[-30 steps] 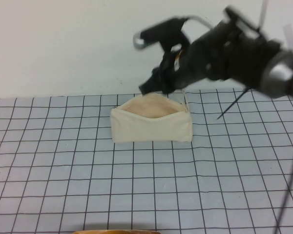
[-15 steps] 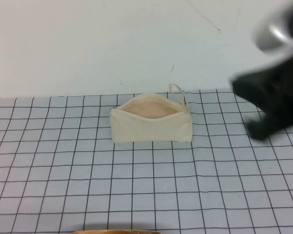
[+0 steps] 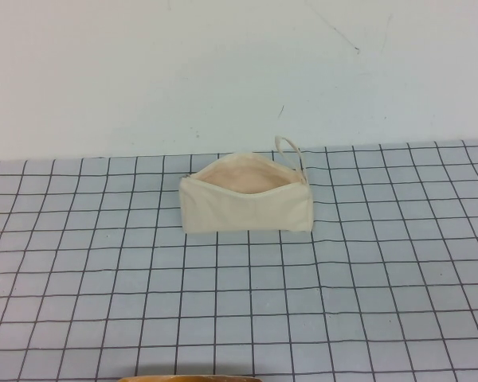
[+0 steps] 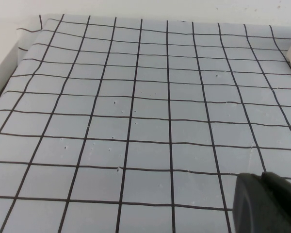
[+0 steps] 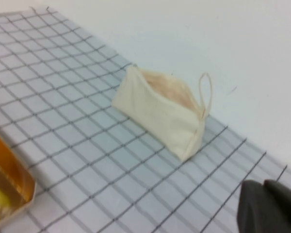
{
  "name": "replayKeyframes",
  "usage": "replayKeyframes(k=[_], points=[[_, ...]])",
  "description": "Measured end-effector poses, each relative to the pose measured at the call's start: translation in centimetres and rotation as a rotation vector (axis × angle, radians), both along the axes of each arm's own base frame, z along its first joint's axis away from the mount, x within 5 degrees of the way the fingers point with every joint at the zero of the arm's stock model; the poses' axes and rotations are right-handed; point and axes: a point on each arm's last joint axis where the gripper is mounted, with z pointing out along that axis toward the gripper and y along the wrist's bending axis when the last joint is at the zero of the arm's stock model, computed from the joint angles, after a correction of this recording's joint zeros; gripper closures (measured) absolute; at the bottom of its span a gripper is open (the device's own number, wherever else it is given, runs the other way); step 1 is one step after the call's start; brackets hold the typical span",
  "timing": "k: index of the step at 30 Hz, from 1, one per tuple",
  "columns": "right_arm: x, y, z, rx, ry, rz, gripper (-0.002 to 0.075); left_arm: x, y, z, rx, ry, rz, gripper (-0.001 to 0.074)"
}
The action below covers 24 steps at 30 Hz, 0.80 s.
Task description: Put eraser into pencil case
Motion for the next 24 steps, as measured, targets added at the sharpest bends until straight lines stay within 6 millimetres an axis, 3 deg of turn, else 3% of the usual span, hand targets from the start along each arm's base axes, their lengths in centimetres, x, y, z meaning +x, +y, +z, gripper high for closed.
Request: replayKeyframes(k=[8,20,24], points=[[-2.0,-3.2,-4.7,0.037,0.057,-0.171,0.0726,0.0,0.0,0.0,0.0,0.0,0.0,0.0737],[-2.2,-5.6,-11.9,0.079,0.033,-0.558,0.0727,0.0,0.0,0.0,0.0,0.0,0.0,0.0737],[-2.8,-6.0,-12.5,0.083,0.019,-0.628,0.0727,0.0,0.0,0.0,0.0,0.0,0.0,0.0737]])
